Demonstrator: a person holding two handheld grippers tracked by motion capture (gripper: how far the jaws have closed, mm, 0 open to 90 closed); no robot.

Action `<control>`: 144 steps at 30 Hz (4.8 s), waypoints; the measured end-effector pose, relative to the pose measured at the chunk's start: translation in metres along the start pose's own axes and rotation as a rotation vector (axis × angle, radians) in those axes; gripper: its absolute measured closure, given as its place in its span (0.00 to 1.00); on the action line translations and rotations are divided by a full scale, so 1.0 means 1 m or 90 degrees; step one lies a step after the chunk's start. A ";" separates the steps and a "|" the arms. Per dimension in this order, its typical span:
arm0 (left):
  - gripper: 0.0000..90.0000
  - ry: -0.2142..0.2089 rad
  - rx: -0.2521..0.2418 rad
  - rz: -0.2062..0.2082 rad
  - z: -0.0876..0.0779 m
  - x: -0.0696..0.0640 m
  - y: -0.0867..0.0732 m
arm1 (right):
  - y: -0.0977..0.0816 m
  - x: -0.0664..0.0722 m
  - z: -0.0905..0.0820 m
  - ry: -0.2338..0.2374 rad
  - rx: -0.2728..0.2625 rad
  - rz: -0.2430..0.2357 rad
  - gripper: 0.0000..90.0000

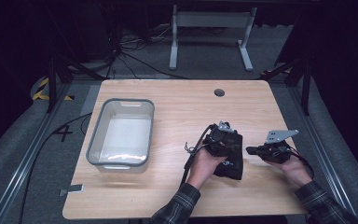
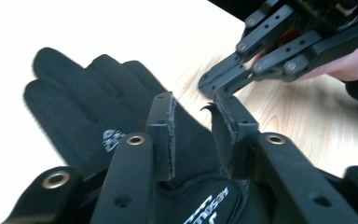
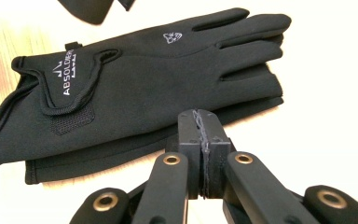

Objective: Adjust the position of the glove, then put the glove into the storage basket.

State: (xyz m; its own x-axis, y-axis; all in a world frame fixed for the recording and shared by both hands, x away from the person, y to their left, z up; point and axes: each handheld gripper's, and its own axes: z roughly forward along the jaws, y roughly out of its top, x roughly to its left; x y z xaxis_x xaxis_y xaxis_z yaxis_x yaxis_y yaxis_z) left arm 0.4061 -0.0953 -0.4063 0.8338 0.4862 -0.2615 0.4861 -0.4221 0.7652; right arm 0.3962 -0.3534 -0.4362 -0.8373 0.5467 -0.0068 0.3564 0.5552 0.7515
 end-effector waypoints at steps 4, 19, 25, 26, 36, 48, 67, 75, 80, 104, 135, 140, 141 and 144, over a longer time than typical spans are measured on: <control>0.92 0.006 0.000 -0.008 -0.013 0.008 -0.006 | 0.001 -0.001 -0.004 0.006 -0.014 0.012 1.00; 0.99 0.006 0.060 -0.026 -0.007 0.019 -0.039 | 0.022 0.002 0.023 0.031 -0.009 -0.008 1.00; 0.99 0.012 0.092 -0.019 0.009 0.017 -0.045 | 0.016 0.004 0.034 0.029 0.031 -0.024 1.00; 0.99 0.014 0.097 -0.018 0.011 0.017 -0.046 | 0.016 0.004 0.035 0.028 0.032 -0.026 1.00; 1.00 0.026 0.108 -0.007 0.010 0.019 -0.046 | 0.011 0.012 0.033 0.049 0.043 -0.039 1.00; 1.00 0.042 0.112 -0.008 0.004 0.025 -0.046 | 0.008 0.034 0.032 0.104 0.038 -0.051 1.00; 0.84 0.070 0.099 0.009 -0.018 0.030 -0.044 | 0.010 0.039 0.012 0.094 0.009 -0.042 0.83; 0.53 0.061 0.097 0.023 -0.018 0.024 -0.036 | -0.011 0.027 -0.012 0.011 0.008 -0.007 0.56; 0.40 0.052 0.099 0.041 -0.010 0.017 -0.030 | -0.024 0.022 -0.021 -0.013 0.007 0.025 0.43; 0.13 0.048 0.148 0.080 0.036 0.010 -0.034 | -0.051 0.005 -0.016 -0.072 0.034 0.050 0.19; 0.75 -0.027 0.164 0.089 0.031 0.007 -0.033 | -0.053 0.005 -0.014 -0.069 0.027 0.049 0.12; 0.75 -0.026 0.167 0.087 0.026 0.004 -0.029 | -0.053 0.005 -0.014 -0.069 0.027 0.049 0.12; 0.75 -0.028 0.167 0.086 0.025 0.004 -0.028 | -0.053 0.005 -0.014 -0.069 0.027 0.049 0.12; 0.75 -0.028 0.166 0.083 0.020 0.003 -0.025 | -0.053 0.005 -0.014 -0.069 0.027 0.049 0.12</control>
State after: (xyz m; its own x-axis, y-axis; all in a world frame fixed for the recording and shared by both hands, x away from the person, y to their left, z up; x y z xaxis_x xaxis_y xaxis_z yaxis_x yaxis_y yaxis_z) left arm 0.4017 -0.0984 -0.4382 0.9015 0.3834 -0.2008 0.4201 -0.6642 0.6184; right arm 0.3670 -0.3890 -0.4671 -0.7574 0.6525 -0.0234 0.4372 0.5335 0.7241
